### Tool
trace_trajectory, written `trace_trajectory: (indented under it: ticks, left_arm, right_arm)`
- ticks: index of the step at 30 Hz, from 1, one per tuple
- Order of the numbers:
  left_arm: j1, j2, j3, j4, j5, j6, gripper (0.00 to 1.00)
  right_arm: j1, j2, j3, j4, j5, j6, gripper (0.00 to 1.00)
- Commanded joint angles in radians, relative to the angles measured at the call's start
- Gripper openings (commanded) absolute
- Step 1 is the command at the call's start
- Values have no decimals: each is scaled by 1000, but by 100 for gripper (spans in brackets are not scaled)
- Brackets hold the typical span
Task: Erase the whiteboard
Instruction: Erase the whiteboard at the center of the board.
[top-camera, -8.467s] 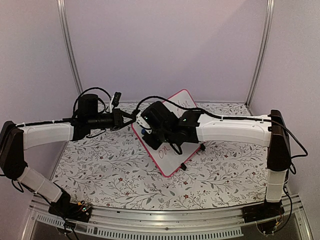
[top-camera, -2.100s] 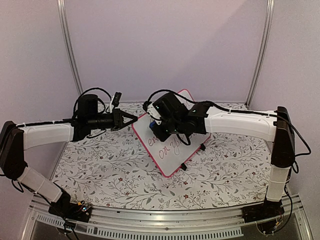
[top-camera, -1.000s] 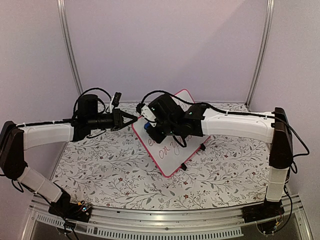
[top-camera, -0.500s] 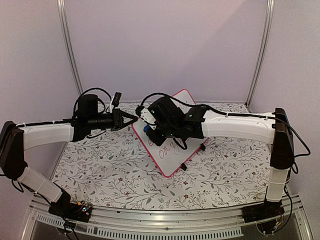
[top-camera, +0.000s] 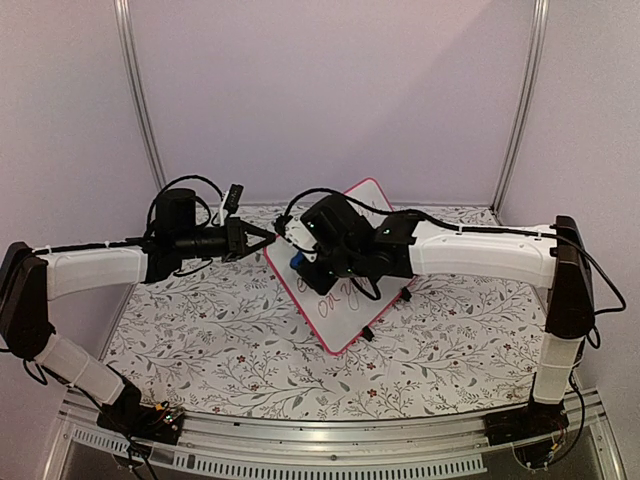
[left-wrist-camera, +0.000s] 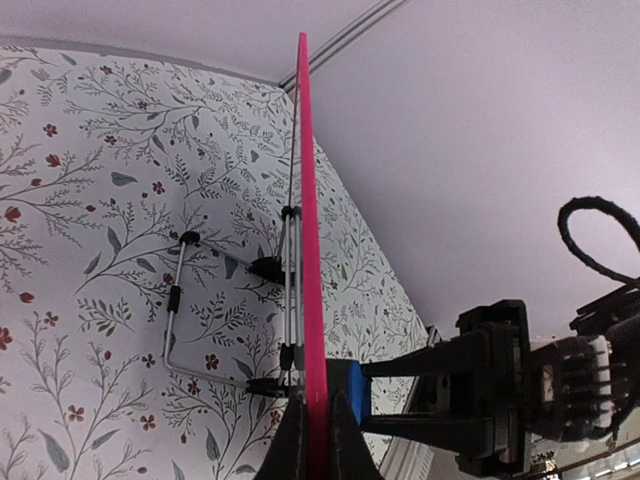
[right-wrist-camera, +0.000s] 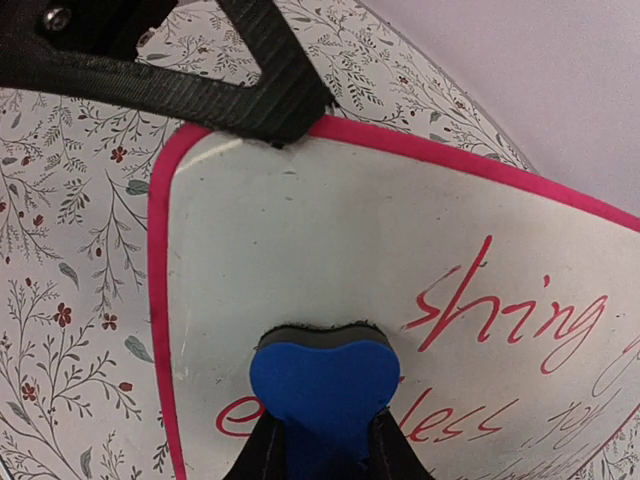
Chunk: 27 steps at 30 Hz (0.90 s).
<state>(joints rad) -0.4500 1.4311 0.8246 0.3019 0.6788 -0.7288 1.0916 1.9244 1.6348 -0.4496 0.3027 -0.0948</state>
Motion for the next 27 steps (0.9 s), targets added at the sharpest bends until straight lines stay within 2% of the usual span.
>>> trace_trajectory:
  ticks: [1, 12, 27]
  left_arm:
    - [-27, -12, 2, 43, 62, 18, 0]
    - [-28, -11, 4, 43, 66, 18, 0]
    - [-27, -9, 4, 46, 67, 16, 0]
  right_arm:
    - [-53, -65, 26, 5, 9, 13, 5]
    - [-95, -1, 149, -33, 12, -14, 5]
    - [-95, 51, 149, -49, -51, -10, 5]
